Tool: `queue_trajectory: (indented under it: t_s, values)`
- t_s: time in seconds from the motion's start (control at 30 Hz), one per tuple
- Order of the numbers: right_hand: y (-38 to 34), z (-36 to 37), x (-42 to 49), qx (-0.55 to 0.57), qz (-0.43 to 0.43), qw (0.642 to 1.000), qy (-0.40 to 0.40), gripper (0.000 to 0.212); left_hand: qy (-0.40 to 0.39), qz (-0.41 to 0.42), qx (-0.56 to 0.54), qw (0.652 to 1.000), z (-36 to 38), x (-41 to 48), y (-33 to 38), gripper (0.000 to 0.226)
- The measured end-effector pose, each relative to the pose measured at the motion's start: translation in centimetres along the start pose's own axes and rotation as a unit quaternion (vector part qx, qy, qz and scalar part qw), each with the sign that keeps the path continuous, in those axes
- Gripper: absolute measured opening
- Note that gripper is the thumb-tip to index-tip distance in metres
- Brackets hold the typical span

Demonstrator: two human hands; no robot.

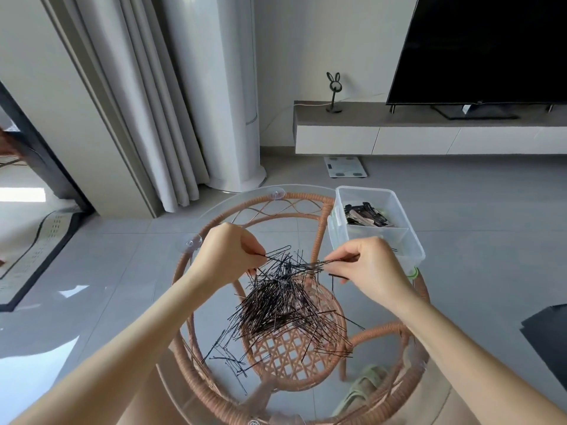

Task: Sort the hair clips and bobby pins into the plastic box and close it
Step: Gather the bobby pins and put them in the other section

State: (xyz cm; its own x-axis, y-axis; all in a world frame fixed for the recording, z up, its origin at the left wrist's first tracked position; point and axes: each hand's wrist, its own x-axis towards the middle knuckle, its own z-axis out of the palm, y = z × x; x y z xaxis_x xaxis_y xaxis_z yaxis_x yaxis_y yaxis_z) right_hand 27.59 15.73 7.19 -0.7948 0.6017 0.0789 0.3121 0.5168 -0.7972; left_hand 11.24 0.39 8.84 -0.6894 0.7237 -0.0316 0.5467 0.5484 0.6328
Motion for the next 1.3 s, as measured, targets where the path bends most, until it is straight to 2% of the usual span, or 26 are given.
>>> queue_trajectory:
  t_s: [0.13, 0.37, 0.5, 0.6, 0.7, 0.83, 0.93, 1.1, 1.2, 1.3]
  values:
    - [0.5, -2.4, 1.1, 0.055, 0.031, 0.998, 0.027, 0.011, 0.009, 0.002, -0.015, 1.0, -0.5, 0.9, 0.8, 0.008]
    - [2.9, -7.7, 4.8, 0.059, 0.068, 0.994, 0.067, 0.019, 0.019, 0.013, -0.036, 0.999, -1.2, 2.1, 2.1, 0.01]
    - [5.1, -9.1, 6.7, -0.016, 0.073, 0.997, 0.035, 0.01, 0.022, 0.028, -0.039, 0.999, -1.1, 3.2, 3.6, 0.009]
    - [6.6, -8.2, 7.5, -0.089, 0.071, 0.993, -0.015, 0.018, 0.022, 0.043, -0.043, 0.998, -0.4, 4.3, 5.2, 0.007]
    - [7.9, -6.6, 7.6, -0.165, 0.051, 0.982, -0.074, 0.01, 0.008, 0.065, -0.046, 0.997, 1.1, 5.3, 7.0, 0.006]
    - [8.6, -5.9, 7.1, -0.193, 0.05, 0.974, -0.108, 0.025, -0.018, 0.085, -0.04, 0.995, 3.4, 6.7, 9.0, 0.005]
    - [8.9, -7.1, 7.1, -0.168, 0.058, 0.98, -0.093, 0.025, -0.038, 0.117, -0.027, 0.992, 5.3, 7.7, 10.5, 0.005]
    - [9.5, -9.7, 6.3, -0.077, 0.082, 0.994, 0.01, 0.023, -0.087, 0.171, -0.017, 0.981, 8.8, 9.3, 12.8, 0.007]
    - [9.6, -10.5, 5.5, -0.09, 0.07, 0.993, 0.037, 0.022, -0.101, 0.205, -0.007, 0.974, 10.4, 10.2, 13.7, 0.01]
    - [9.7, -10.7, 4.7, -0.12, 0.061, 0.99, 0.041, 0.017, -0.109, 0.205, -0.011, 0.973, 11.8, 10.9, 13.5, 0.011]
